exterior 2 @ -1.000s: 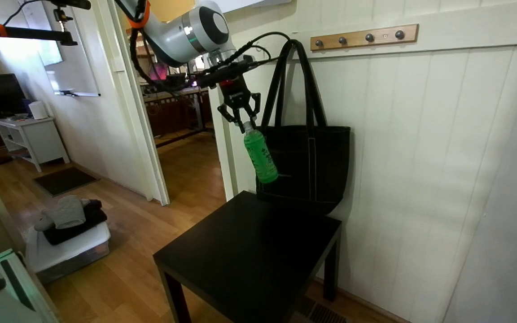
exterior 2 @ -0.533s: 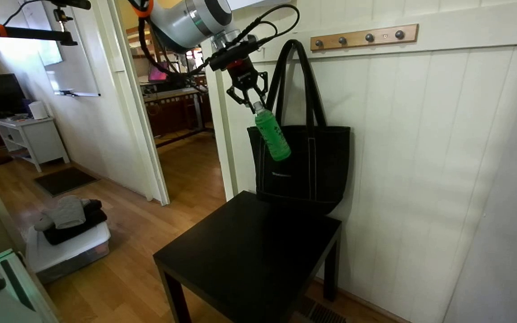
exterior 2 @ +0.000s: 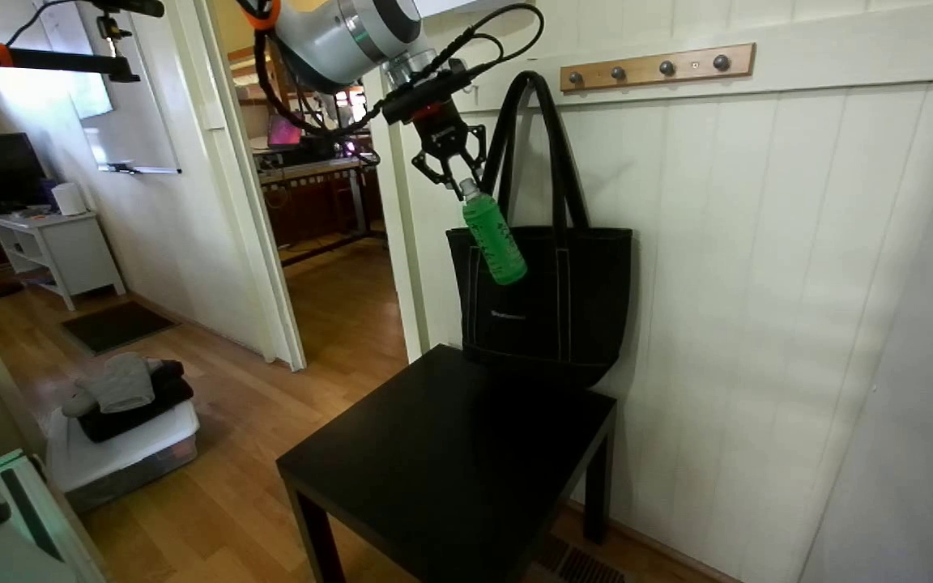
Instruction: Put the bottle in the bag and put the bag on the chair
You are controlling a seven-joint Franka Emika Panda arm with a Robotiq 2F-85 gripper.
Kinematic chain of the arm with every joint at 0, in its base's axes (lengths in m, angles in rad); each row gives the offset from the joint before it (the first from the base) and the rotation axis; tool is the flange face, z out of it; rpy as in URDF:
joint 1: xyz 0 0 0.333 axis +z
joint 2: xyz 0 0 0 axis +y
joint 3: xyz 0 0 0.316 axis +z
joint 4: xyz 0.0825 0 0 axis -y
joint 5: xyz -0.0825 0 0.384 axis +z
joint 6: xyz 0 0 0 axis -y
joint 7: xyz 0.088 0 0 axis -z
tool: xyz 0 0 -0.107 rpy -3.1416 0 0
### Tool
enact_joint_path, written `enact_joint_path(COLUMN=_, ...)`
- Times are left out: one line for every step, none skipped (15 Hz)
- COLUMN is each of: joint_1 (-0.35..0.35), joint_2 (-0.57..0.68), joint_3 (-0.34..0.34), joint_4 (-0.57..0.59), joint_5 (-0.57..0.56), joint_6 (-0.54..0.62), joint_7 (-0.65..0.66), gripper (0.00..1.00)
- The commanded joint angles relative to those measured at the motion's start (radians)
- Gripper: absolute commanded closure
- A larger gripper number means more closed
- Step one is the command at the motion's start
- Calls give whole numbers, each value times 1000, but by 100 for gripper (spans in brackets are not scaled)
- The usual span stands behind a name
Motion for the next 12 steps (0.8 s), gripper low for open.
enact_joint_path(joint_1=-4, joint_2=1, joint_3=9, joint_4=22, joint_5=-35, joint_6=37, joint_7=10, gripper=88)
enact_joint_path(joint_1=-6, joint_2=2, joint_3=11, joint_4=37, joint_5=-37, joint_6=43, joint_7=1, gripper=88)
enact_joint_path(joint_1=-8, joint_2=6, joint_3=10, joint_4=49, joint_5=-40, joint_6=57, joint_7=-4, gripper=88)
enact_joint_path(joint_1=-13, joint_2=11, joint_3=15, joint_4=62, joint_5=-29, joint_6=64, joint_7=-22, gripper=88)
enact_joint_path(joint_1=-21, joint_2=23, joint_3=22, joint_4=75, joint_5=-11, joint_6=72, joint_7=-46, gripper=88)
enact_joint_path(joint_1=-28, joint_2=35, joint_3=28, joint_4=87, joint_5=6, joint_6=76, joint_7=-74, gripper=88)
enact_joint_path(joint_1=-35, joint_2=46, joint_3=34, joint_4=98, joint_5=21, joint_6=79, joint_7=-98, gripper=88)
enact_joint_path(joint_1=-42, joint_2=60, joint_3=40, joint_4=111, joint_5=31, joint_6=83, joint_7=-121, gripper=88)
enact_joint_path(joint_1=-50, joint_2=73, joint_3=48, joint_4=121, joint_5=44, joint_6=93, joint_7=-148, gripper=88)
enact_joint_path(joint_1=-53, joint_2=85, joint_3=50, joint_4=133, joint_5=47, joint_6=93, joint_7=-161, gripper=88)
enact_joint_path(joint_1=-62, joint_2=99, joint_3=58, joint_4=143, joint_5=60, joint_6=101, joint_7=-188, gripper=88)
enact_joint_path(joint_1=-66, joint_2=113, joint_3=61, joint_4=154, joint_5=64, joint_6=107, joint_7=-203, gripper=88)
